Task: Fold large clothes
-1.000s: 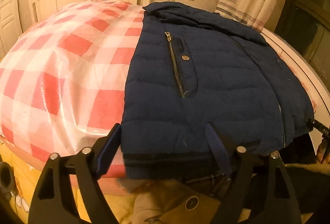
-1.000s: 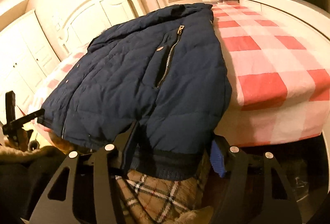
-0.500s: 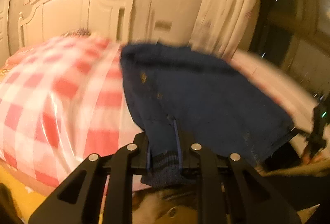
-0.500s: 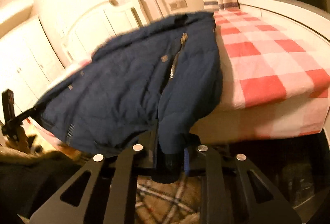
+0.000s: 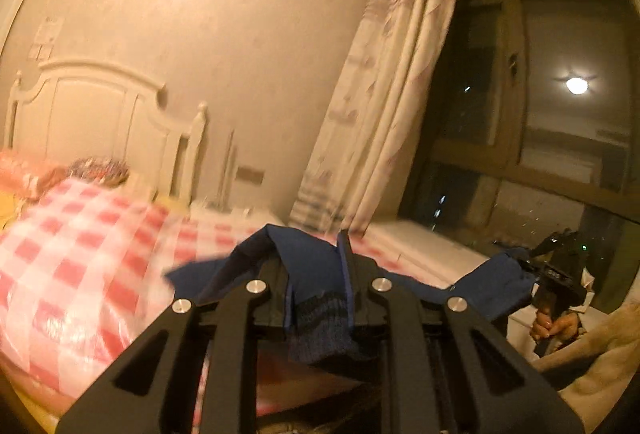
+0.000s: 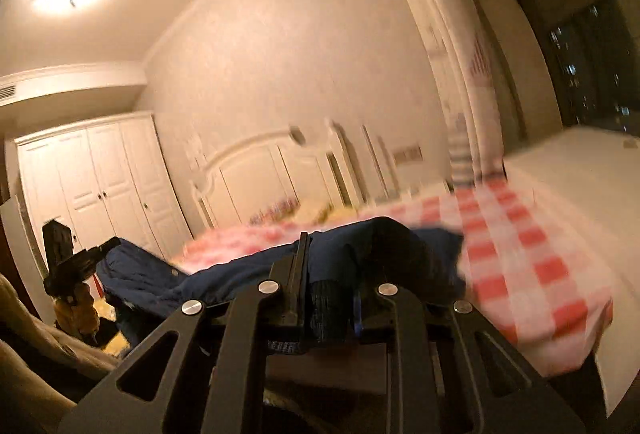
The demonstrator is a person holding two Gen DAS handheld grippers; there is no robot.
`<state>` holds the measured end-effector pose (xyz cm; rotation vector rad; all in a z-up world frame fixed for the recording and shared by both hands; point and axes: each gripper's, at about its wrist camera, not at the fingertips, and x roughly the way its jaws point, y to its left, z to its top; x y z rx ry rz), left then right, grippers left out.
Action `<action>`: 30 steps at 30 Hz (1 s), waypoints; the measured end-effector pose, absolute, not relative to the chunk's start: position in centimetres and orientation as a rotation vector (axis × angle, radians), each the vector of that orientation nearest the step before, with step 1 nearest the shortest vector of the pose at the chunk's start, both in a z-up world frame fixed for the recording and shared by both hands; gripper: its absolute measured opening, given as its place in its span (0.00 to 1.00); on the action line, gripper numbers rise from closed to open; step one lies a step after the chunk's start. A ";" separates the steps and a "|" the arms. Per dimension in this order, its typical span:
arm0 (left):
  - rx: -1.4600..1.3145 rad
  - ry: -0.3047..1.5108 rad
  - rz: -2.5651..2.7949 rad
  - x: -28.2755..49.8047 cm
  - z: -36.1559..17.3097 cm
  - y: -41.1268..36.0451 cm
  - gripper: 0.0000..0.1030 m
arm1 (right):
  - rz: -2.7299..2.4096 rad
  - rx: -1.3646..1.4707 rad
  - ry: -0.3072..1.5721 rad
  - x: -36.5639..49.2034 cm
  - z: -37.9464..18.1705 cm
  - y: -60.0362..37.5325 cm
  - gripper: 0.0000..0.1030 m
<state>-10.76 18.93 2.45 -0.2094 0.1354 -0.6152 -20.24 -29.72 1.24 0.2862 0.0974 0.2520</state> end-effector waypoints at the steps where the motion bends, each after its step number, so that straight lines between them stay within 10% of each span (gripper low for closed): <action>1: -0.202 0.119 -0.619 -10.8 2.9 18.9 0.17 | 0.256 0.277 0.080 -20.2 2.0 -29.5 0.19; 14: -0.275 0.066 -0.611 -10.7 5.2 21.5 0.18 | 0.280 0.192 -0.050 -20.6 7.6 -27.7 0.19; 30: -0.451 0.744 -0.161 24.0 -8.8 17.5 0.30 | -0.077 0.340 0.743 16.7 -8.1 -32.3 0.21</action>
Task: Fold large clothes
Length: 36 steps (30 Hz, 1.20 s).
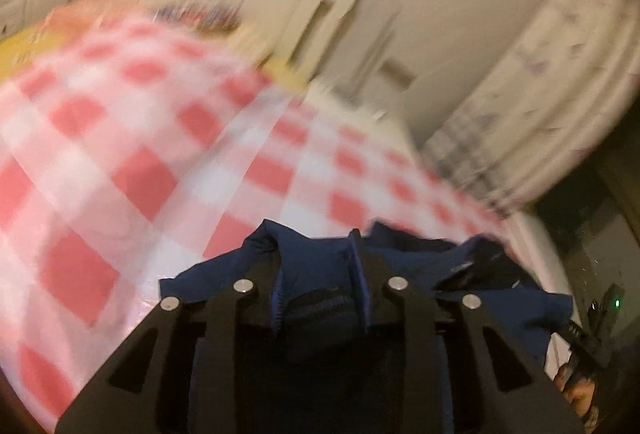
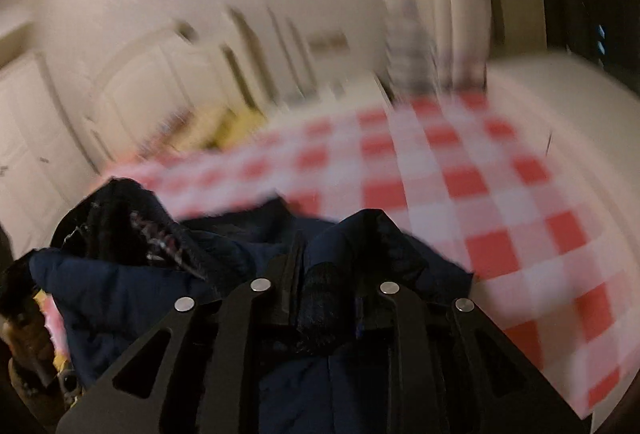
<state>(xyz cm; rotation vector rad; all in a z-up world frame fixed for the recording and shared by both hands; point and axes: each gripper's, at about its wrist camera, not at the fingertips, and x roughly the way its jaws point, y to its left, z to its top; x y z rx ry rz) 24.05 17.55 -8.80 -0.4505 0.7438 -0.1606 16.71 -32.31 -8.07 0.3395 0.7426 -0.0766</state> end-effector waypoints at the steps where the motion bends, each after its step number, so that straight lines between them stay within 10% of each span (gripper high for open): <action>1: -0.458 0.782 -0.143 25.4 -10.2 17.7 0.31 | -0.094 0.353 0.786 18.0 -9.7 -32.6 0.21; 5: -0.540 0.859 -0.150 27.1 -13.3 19.3 0.35 | -0.098 0.395 0.850 19.4 -12.0 -33.3 0.25; 9: -0.566 0.773 -0.160 25.9 -12.6 20.3 0.75 | -0.099 0.326 0.866 20.0 -11.5 -32.3 0.31; 13: -0.522 0.575 -0.130 22.6 -8.5 21.7 0.91 | 0.059 0.471 0.761 18.4 -8.7 -33.6 0.91; 26: -0.239 0.879 -0.318 26.5 -11.1 17.9 0.97 | -0.017 0.124 0.864 20.2 -9.9 -34.3 0.93; 29: -0.178 0.889 -0.323 27.5 -11.3 15.9 0.80 | -0.009 0.125 0.897 21.7 -11.4 -34.4 0.92; 31: -0.116 0.889 -0.299 27.9 -11.4 14.7 0.36 | 0.001 0.093 0.895 22.2 -11.9 -33.9 0.71; 33: -0.066 0.891 -0.256 28.0 -11.7 14.2 0.16 | 0.020 0.084 0.878 22.2 -12.3 -33.5 0.60; 36: -0.072 0.858 -0.242 27.6 -12.0 14.7 0.07 | 0.027 0.076 0.841 21.4 -12.5 -33.2 0.48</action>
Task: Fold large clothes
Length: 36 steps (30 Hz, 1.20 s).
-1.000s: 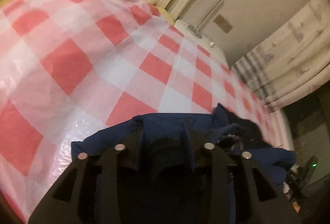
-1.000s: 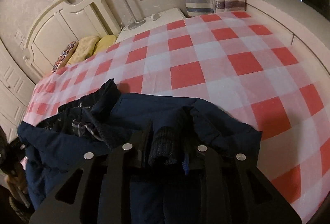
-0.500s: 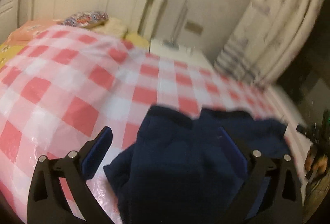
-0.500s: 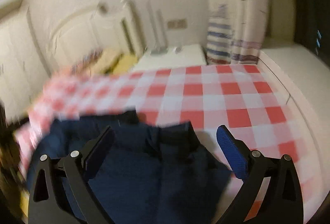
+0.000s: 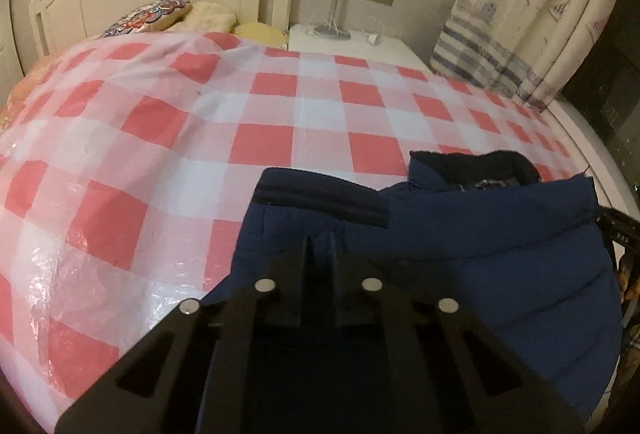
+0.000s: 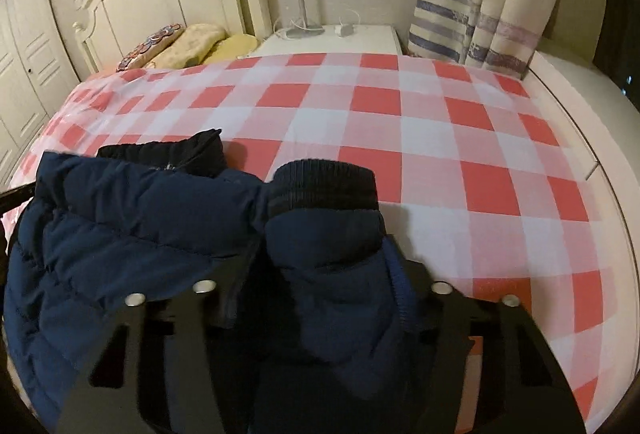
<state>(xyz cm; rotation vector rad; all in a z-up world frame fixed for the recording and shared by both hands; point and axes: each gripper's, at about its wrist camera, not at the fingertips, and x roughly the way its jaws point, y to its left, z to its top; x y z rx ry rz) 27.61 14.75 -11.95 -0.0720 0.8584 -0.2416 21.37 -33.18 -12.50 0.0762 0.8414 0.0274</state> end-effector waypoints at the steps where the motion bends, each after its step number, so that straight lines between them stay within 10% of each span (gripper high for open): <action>1: -0.097 0.849 -0.237 27.5 -11.9 15.2 0.06 | 0.031 0.089 0.831 21.0 -12.5 -33.3 0.45; 32: -0.284 0.755 -0.004 26.2 -12.6 20.5 0.00 | -0.046 0.118 0.741 20.1 -13.0 -34.0 0.33; 33: -0.264 0.737 -0.026 25.9 -12.2 20.0 0.10 | -0.048 0.113 0.742 20.1 -13.0 -33.9 0.32; 36: -0.208 0.707 -0.103 25.4 -10.9 18.1 0.90 | -0.056 0.103 0.746 20.2 -13.1 -33.8 0.33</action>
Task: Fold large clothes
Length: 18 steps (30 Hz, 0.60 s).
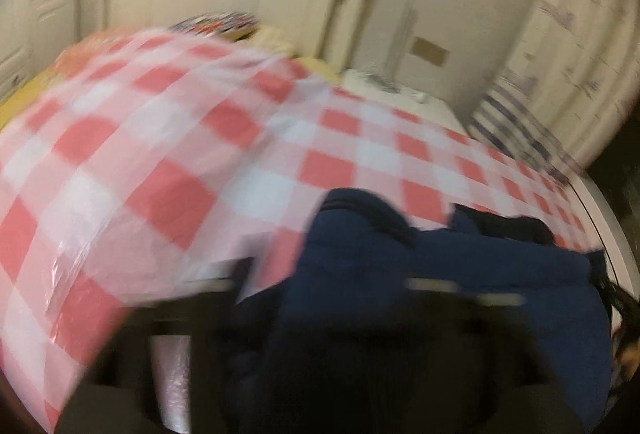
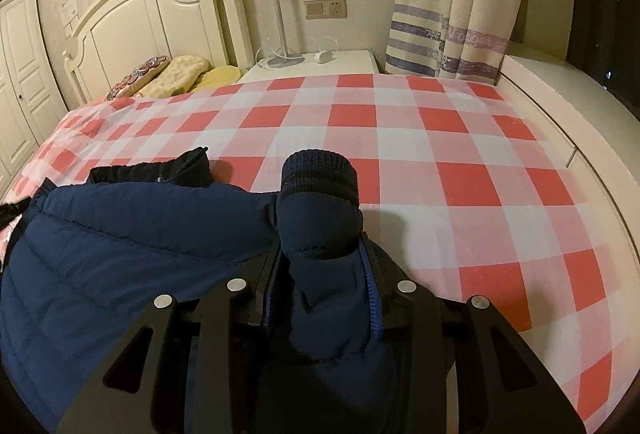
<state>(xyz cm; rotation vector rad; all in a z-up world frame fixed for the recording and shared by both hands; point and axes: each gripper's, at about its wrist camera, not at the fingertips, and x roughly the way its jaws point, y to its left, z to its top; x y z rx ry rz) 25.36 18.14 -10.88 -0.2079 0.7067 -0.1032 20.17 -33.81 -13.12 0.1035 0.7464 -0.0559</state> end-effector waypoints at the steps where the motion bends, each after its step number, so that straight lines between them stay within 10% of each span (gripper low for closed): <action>1: -0.173 0.685 -0.138 25.1 -10.3 17.2 0.92 | -0.058 0.102 0.747 20.2 -13.2 -33.8 0.33; 8: -0.025 0.846 -0.094 27.7 -12.4 14.4 0.88 | -0.077 0.081 0.752 20.3 -13.4 -33.5 0.33; 12: 0.006 0.863 -0.087 27.8 -13.1 14.0 0.52 | -0.073 0.095 0.754 20.3 -13.5 -33.7 0.33; 18: 0.108 0.800 -0.035 26.5 -12.9 12.5 0.24 | -0.071 0.099 0.754 20.3 -13.6 -33.8 0.33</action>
